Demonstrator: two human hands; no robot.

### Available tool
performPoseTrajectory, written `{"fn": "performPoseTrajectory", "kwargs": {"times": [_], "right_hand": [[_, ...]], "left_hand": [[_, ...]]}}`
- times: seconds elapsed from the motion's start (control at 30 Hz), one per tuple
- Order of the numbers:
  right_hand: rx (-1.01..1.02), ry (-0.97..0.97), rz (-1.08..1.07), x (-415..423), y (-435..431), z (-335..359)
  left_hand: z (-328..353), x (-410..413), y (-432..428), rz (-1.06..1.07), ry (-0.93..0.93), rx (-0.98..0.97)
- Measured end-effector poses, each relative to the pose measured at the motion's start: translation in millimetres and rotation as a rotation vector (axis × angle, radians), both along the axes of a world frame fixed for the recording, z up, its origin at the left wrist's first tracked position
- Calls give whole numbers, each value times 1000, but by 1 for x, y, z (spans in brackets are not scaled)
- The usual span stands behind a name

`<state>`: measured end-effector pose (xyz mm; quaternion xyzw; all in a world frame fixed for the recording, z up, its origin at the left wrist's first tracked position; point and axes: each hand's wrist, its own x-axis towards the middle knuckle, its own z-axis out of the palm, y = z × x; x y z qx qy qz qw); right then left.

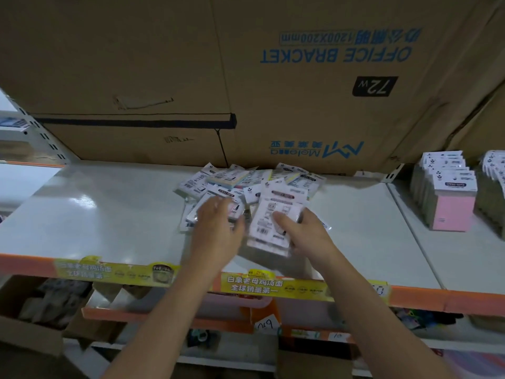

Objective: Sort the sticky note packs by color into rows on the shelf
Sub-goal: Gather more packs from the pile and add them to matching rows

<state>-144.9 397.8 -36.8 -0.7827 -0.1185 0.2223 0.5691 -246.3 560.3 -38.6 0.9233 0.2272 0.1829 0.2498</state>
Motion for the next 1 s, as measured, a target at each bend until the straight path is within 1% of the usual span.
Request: {"fn": "performPoseTrajectory", "kwargs": {"times": [0.07, 0.13, 0.27, 0.33, 0.4, 0.47, 0.5, 0.53, 0.63, 0.7, 0.83, 0.93, 1.0], "right_hand": [[48, 27, -61, 6, 1, 3], [72, 26, -102, 12, 5, 4], [98, 0, -192, 22, 13, 2], [102, 2, -202, 25, 13, -1], [66, -11, -194, 28, 12, -5], [49, -10, -197, 28, 12, -9], [53, -8, -202, 28, 12, -9], [61, -8, -207, 27, 13, -9], [80, -8, -224, 25, 12, -6], [89, 0, -239, 24, 10, -4], [55, 10, -238, 23, 2, 0], [55, 15, -233, 21, -2, 3], [89, 30, -250, 19, -5, 5]], "left_hand": [[1, 8, 24, 78, 127, 22], [1, 13, 38, 78, 231, -19], [7, 17, 49, 91, 320, 13], [13, 14, 55, 142, 319, -18], [23, 11, 64, 156, 223, -94], [36, 19, 71, 101, 126, -134], [41, 29, 75, 59, 112, -133], [45, 41, 77, 19, 126, -124], [44, 80, 84, -63, 247, -136], [36, 98, 89, -87, 323, -140], [27, 118, 97, -89, 460, -85], [35, 127, 95, -86, 511, -91], [44, 121, 89, -59, 482, -71]]}}
